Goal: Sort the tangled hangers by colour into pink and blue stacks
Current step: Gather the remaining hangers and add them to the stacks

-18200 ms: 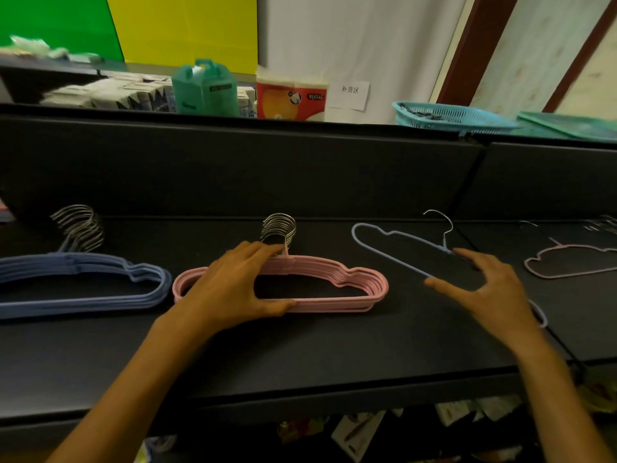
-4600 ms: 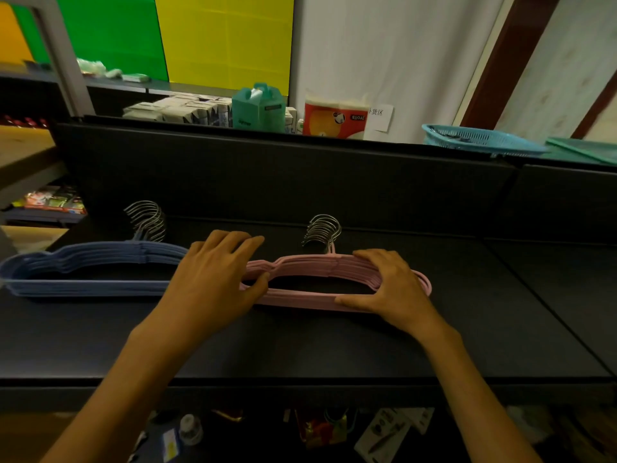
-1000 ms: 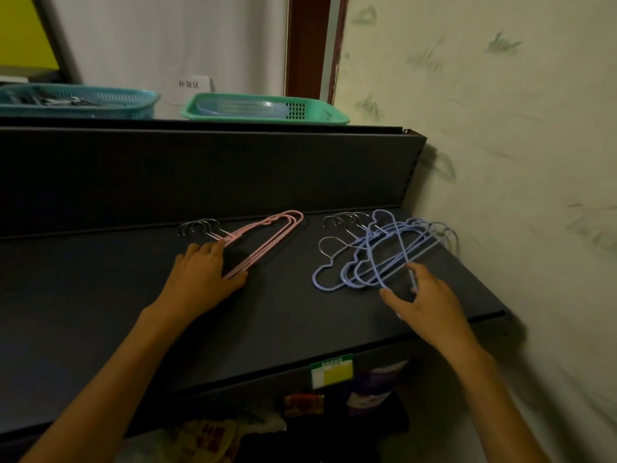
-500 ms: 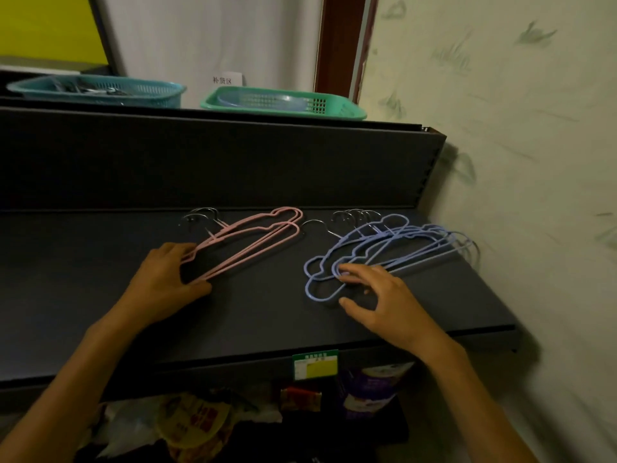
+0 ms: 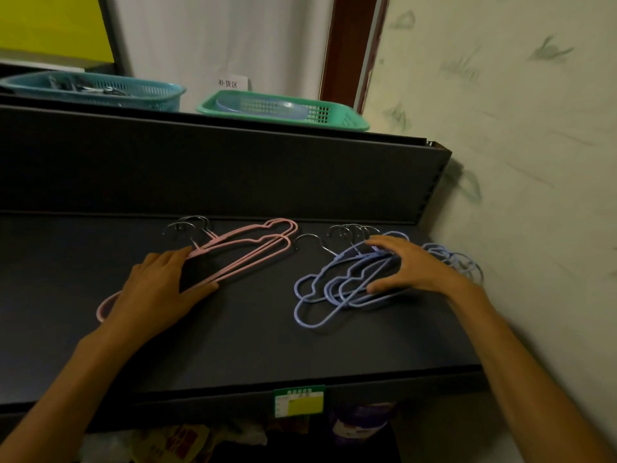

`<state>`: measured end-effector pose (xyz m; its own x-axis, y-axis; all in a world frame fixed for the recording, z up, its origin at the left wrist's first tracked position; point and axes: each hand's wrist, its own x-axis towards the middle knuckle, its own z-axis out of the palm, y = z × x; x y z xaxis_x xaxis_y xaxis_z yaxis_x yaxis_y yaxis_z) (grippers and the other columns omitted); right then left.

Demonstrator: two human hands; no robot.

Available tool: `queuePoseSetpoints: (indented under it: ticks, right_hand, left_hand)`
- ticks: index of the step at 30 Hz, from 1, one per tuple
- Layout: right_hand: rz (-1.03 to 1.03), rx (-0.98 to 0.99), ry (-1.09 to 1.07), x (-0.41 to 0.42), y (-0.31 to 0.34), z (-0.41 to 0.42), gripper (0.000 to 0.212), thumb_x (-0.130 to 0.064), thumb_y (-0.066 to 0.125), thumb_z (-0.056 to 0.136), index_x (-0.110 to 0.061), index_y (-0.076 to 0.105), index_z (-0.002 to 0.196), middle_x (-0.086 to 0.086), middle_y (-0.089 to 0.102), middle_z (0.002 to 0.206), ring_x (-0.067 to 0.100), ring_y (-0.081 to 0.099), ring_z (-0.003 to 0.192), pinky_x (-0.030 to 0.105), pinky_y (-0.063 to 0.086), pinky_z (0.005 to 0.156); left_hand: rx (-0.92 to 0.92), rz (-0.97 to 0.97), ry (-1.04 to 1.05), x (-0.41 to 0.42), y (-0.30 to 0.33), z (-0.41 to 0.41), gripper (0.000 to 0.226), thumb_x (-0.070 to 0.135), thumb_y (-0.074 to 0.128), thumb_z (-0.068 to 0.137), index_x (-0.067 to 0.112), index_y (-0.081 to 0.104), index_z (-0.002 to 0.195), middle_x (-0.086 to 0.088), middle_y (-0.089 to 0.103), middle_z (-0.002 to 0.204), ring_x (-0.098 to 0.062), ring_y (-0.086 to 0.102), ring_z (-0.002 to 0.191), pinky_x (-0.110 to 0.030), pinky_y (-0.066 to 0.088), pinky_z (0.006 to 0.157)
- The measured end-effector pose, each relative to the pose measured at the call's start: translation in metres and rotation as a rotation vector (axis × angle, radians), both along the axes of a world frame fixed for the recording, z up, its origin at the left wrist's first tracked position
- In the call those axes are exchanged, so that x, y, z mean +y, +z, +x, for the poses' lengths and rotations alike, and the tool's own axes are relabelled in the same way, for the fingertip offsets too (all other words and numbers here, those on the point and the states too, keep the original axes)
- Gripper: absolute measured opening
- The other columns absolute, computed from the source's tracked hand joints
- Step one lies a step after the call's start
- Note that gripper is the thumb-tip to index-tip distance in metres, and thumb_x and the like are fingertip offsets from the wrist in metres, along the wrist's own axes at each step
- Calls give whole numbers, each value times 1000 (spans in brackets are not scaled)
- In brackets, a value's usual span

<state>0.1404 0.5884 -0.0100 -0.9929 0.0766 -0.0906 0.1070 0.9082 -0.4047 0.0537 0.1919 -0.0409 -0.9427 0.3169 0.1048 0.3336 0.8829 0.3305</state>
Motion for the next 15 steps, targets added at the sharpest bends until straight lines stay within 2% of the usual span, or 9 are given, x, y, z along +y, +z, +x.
queuePoseSetpoints:
  ticks: [3,5,8,10,15]
  right_hand:
    - [48,-121,62,3,-4,-17,103,-67,74,54,-45,25,142,-13,14,156,19,12,143,47,20,115]
    - [63,-162,100,4,-4,-23,104,-64,76,57,-44,22,144,-14,10,156,20,7,143,49,18,115]
    - [44,-172,131,3,3,-26,100,-54,79,62,-38,25,144,-9,16,155,18,17,140,42,23,114]
    - [54,-171,142,0,6,-26,99,-53,80,61,-36,28,143,-7,20,152,18,21,138,43,26,113]
    - [71,-131,111,-8,8,-23,95,-61,76,56,-37,35,138,-5,26,146,17,26,133,38,30,109]
  left_hand:
    - [7,27,4,-2,2,-1,85,58,62,76,20,29,143,-8,42,142,-25,38,126,-43,34,103]
    - [1,54,4,-4,4,-2,85,57,64,74,20,30,143,-8,42,141,-25,38,126,-43,35,103]
    - [1,103,15,-6,7,-1,85,54,67,73,21,31,142,-7,42,140,-24,38,125,-44,38,100]
    - [15,119,17,-6,8,-1,85,54,68,72,21,32,142,-7,43,139,-24,39,124,-45,39,99]
    - [16,128,14,-8,11,4,88,57,71,67,23,34,140,-6,45,135,-21,43,119,-42,41,95]
